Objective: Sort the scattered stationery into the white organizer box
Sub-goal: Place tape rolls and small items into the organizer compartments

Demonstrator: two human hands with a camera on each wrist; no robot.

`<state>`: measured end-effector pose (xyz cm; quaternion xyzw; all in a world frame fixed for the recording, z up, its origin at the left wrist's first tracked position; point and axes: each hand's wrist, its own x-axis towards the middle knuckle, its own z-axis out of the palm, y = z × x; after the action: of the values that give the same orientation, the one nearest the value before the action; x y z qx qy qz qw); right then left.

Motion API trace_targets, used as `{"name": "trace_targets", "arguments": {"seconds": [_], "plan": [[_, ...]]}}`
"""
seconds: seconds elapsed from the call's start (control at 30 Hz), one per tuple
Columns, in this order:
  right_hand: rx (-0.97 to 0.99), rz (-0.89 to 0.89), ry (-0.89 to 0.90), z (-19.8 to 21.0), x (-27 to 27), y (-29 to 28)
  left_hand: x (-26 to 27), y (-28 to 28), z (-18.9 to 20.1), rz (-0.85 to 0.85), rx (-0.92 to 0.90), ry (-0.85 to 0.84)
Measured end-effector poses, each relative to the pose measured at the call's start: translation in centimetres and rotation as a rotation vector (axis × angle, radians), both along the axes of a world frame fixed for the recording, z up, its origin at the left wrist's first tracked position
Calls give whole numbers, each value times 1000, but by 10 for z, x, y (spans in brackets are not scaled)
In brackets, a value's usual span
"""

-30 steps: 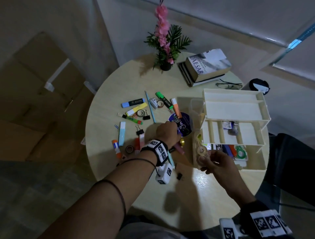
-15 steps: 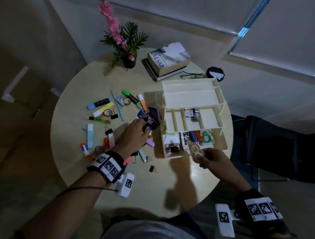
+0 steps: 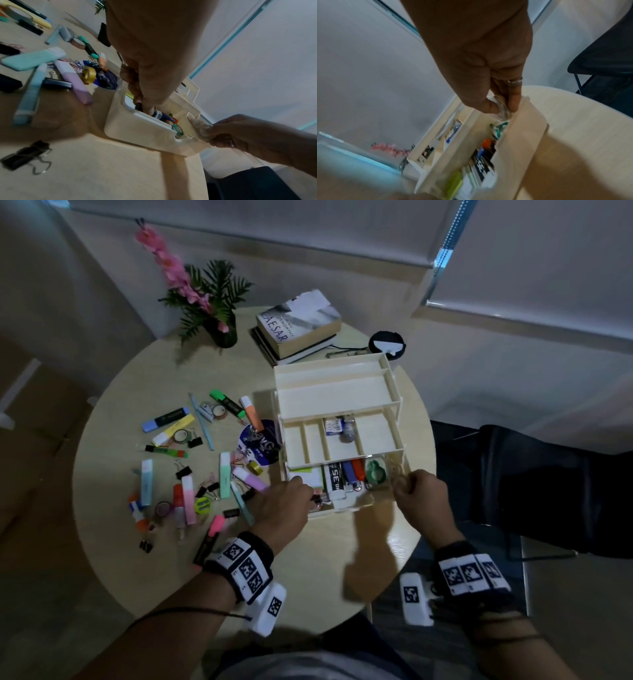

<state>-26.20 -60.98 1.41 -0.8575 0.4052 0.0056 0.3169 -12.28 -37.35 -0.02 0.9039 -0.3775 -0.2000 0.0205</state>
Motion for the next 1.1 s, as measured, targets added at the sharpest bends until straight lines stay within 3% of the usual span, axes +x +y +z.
{"name": "trace_targets", "arguments": {"seconds": [0.17,0.37,0.53,0.67,0.93,1.1], "plan": [[-17,-7,-88,-16,9,0,-8,-21,11,67,187,-45],[-17,-1,-117,-20,14,-1,-10,-35,21,63,255,-72],[-31,0,-88,-23,15,4,-18,-49,15,76,90,45],[-36,12,-60,-27,16,5,-39,-85,8,-136,-102,150],[-32,17,-99,-30,16,2,-49,-132,2,-77,-106,172],[-183,-25,-146,-18,10,1,-48,-132,3,-44,-163,193]]}}
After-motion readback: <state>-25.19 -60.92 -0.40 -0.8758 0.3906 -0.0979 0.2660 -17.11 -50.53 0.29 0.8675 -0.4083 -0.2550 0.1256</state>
